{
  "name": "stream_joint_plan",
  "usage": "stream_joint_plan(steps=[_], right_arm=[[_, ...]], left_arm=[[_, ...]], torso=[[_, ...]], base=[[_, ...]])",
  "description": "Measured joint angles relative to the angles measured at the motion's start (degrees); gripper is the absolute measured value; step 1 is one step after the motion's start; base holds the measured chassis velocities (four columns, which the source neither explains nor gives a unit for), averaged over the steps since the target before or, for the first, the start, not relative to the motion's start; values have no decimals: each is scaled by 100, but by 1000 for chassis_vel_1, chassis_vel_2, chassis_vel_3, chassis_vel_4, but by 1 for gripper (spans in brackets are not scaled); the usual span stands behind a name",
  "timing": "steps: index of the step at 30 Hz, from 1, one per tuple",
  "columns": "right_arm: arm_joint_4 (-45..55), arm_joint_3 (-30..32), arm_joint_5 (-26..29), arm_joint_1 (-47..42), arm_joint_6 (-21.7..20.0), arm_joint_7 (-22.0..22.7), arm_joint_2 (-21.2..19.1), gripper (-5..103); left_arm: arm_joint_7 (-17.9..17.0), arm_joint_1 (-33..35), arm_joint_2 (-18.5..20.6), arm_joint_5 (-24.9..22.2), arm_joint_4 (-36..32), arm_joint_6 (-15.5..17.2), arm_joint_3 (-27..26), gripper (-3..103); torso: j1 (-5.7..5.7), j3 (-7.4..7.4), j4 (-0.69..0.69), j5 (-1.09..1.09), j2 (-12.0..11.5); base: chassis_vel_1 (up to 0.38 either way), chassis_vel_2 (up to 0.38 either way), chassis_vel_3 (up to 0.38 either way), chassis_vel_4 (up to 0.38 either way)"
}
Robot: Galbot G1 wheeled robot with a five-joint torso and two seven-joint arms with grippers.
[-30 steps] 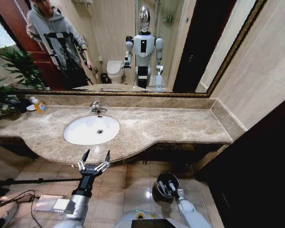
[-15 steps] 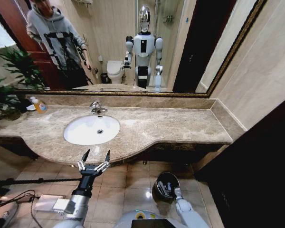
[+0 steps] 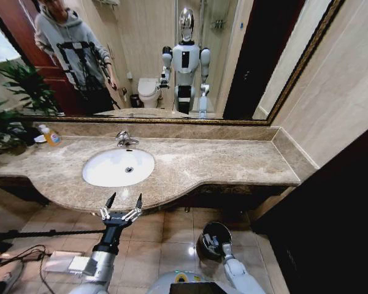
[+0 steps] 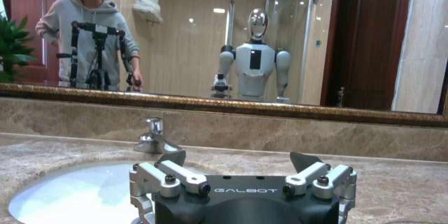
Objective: Pick up the trash from the sink and place it in the trash bin.
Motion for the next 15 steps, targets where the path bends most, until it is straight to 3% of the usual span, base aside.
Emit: stream_joint_plan(steps=[5, 9, 15], right_arm=[[1336, 122, 339, -547, -93, 70, -250, 100], [1907, 219, 303, -774, -9, 85, -336, 100], [3779, 596, 315, -1535, 32, 84, -391, 100]], left_arm=[[0, 0, 1, 0, 0, 0, 0, 100], [0, 0, 0, 0, 0, 0, 0, 100], [0, 0, 0, 0, 0, 0, 0, 100]], torso=[[0, 0, 0, -2, 0], [0, 0, 1, 0, 0], [0, 0, 0, -2, 0]], base=[[0, 0, 0, 0], [0, 0, 0, 0], [0, 0, 0, 0]])
